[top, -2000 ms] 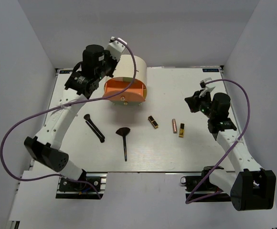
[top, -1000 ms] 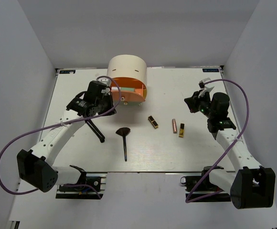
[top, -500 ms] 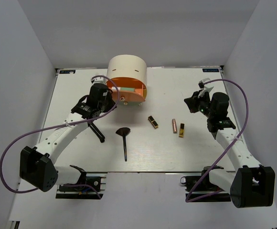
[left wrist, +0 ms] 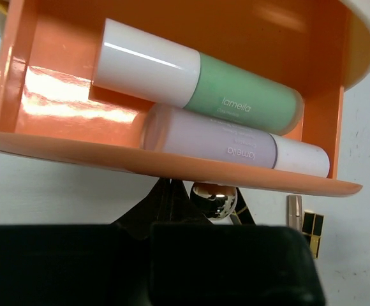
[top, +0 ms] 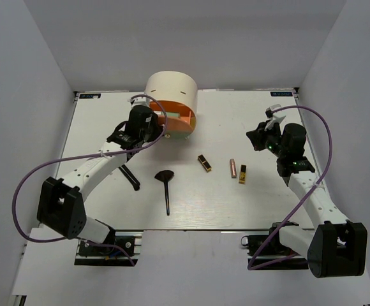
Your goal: Organize the makeup
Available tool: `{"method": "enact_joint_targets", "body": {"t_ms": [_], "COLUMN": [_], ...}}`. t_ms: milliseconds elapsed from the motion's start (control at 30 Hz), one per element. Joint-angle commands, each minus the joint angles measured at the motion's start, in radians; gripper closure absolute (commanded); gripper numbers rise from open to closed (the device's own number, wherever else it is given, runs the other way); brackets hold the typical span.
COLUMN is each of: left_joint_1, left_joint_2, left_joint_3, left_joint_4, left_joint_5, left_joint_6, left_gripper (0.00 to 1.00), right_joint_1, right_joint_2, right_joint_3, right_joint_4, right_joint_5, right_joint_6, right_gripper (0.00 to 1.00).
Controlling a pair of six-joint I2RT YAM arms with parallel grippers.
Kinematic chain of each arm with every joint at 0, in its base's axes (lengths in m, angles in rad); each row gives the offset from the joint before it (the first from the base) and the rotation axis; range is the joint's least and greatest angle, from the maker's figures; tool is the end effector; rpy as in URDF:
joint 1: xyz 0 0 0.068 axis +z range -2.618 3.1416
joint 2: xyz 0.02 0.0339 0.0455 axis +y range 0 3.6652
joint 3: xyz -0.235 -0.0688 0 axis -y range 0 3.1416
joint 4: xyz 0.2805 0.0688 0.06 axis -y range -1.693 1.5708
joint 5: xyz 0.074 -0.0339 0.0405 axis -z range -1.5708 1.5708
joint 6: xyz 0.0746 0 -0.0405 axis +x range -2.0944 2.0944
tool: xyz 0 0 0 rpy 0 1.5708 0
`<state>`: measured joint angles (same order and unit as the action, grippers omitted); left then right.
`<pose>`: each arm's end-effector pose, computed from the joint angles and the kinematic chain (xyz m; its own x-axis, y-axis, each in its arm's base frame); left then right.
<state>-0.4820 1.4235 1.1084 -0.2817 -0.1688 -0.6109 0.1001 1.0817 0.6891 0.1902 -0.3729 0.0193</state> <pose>0.3539 -0.1710 0.2332 -0.5994 -0.3246 -0.7317 -0.0122 0.9177 -0.3971 0.3279 0.0602 0.2402 -0.2086 -0.0029 -0.9780 -0.4442 0.8912 0.0921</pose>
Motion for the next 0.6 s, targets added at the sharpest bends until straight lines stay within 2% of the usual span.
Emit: {"method": "enact_joint_targets", "body": {"t_ms": [0, 567], "left_joint_1": [0.0, 0.0], "left_joint_2": [0.017, 0.135], "left_joint_3": [0.067, 0.145], "left_joint_4": [0.079, 0.21], "left_joint_5": [-0.003, -0.06], "left_joint_6": [0.013, -0.001], "left_gripper": [1.0, 1.0], "right_joint_1": [-0.003, -0.007], "right_joint_2": [-0.006, -0.016], "right_joint_3": [-0.01, -0.019], "right_joint_4": [0.041, 0.04], "right_joint_5": [0.002, 0.005], "right_joint_6": [-0.009, -0.012], "right_gripper": [0.96, 0.96]}}
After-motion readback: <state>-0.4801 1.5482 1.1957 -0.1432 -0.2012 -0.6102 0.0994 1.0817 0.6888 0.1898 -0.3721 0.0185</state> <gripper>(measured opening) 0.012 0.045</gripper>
